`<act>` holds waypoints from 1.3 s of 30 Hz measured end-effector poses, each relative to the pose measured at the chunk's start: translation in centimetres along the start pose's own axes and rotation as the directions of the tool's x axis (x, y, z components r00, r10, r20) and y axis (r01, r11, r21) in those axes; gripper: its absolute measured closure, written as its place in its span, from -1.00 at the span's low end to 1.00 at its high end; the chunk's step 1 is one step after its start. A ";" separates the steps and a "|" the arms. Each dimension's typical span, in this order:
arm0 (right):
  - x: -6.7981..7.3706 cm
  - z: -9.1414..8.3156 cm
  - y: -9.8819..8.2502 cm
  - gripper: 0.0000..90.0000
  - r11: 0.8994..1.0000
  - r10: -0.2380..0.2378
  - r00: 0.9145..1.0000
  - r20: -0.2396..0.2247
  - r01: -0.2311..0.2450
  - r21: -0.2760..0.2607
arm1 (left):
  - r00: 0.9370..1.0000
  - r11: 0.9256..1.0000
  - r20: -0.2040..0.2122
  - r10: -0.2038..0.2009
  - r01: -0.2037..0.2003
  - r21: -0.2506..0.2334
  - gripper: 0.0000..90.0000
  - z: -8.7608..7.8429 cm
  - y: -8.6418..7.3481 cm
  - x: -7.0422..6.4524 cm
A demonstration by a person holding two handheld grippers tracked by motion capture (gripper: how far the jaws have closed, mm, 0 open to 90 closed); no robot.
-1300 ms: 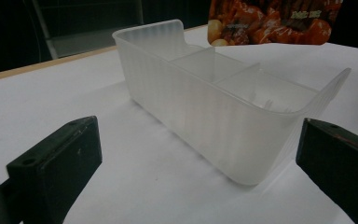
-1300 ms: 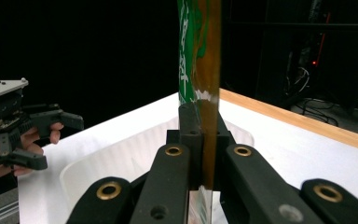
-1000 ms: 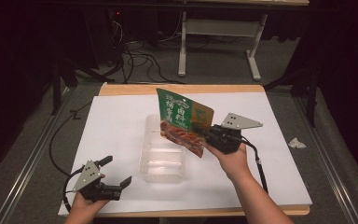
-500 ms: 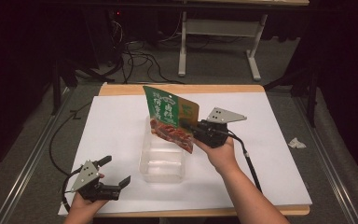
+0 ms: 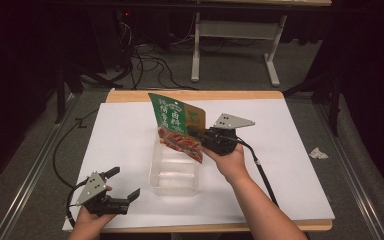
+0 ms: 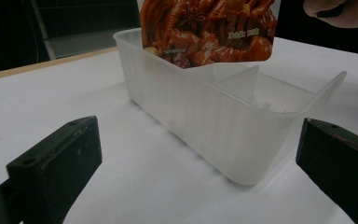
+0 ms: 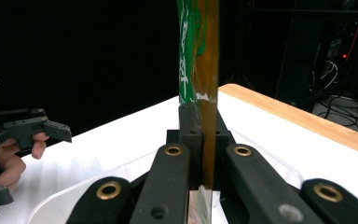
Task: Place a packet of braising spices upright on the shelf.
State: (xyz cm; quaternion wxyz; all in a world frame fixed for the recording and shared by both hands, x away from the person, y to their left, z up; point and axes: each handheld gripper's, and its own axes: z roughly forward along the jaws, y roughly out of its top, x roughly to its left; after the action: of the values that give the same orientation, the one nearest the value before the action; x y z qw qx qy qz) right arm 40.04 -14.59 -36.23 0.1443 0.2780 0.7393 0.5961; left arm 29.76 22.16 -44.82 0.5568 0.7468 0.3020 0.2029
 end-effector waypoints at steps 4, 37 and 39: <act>-0.1 0.4 -0.2 1.00 1.000 0.013 1.000 0.002 -0.013 0.005 | 1.000 1.000 0.001 0.000 0.000 -0.001 -0.98 0.0 0.0 0.0; -0.4 2.0 -1.9 1.00 0.992 0.121 0.992 0.017 -0.121 -0.025 | 1.000 1.000 0.000 0.005 -0.005 0.000 -0.98 0.0 0.1 0.0; -0.4 2.2 -2.1 1.00 0.993 0.120 0.992 0.026 -0.119 -0.016 | 1.000 1.000 -0.001 0.005 -0.005 -0.001 -0.98 0.0 0.1 0.0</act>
State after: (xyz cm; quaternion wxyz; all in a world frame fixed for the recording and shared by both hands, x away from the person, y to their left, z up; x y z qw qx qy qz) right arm 41.11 -13.35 -38.84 0.1205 0.3287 0.7149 0.6053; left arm 29.79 22.12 -44.75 0.5566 0.7470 0.3003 0.2047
